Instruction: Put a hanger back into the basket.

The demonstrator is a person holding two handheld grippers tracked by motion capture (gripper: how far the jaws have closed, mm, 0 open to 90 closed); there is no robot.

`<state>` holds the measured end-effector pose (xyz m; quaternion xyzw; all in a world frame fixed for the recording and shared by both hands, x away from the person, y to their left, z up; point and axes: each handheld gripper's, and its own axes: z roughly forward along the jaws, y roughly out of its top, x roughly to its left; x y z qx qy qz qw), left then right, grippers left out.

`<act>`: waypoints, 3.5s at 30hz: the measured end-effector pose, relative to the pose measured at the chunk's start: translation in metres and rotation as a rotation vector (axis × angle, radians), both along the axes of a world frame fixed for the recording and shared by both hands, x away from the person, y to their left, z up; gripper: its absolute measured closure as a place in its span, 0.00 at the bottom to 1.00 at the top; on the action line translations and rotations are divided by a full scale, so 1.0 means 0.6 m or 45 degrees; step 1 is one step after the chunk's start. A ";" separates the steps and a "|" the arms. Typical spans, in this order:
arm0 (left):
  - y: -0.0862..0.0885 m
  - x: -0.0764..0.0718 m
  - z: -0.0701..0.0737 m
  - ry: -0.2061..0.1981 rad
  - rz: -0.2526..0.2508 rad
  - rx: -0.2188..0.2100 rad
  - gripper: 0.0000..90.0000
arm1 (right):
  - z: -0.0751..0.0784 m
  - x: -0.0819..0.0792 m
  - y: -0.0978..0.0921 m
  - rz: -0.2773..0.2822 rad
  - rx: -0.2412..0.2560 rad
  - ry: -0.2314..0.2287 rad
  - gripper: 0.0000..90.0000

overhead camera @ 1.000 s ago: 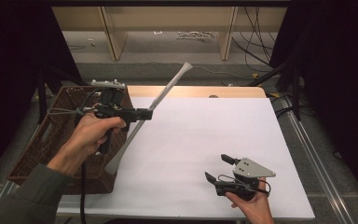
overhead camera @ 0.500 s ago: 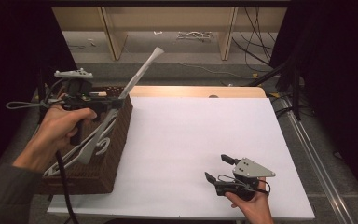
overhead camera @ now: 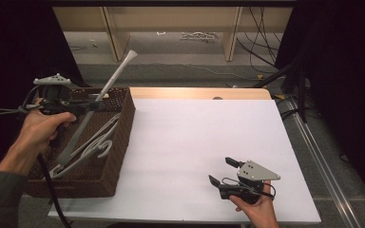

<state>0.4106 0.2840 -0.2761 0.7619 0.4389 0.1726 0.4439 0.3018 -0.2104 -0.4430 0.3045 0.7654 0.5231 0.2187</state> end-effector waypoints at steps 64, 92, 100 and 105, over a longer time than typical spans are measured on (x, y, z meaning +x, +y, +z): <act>0.066 -0.025 -0.194 0.200 -0.037 0.354 0.91 | -0.002 0.000 0.000 -0.002 -0.018 0.017 0.21; 0.075 -0.021 -0.173 0.248 0.085 0.381 0.88 | -0.001 0.000 0.000 0.001 -0.021 0.020 0.21; 0.078 -0.026 -0.165 0.266 0.112 0.339 0.89 | -0.003 0.001 0.002 -0.005 -0.014 0.010 0.21; 0.072 -0.027 -0.154 0.262 0.107 0.300 0.89 | -0.002 0.000 0.001 0.003 -0.023 0.020 0.21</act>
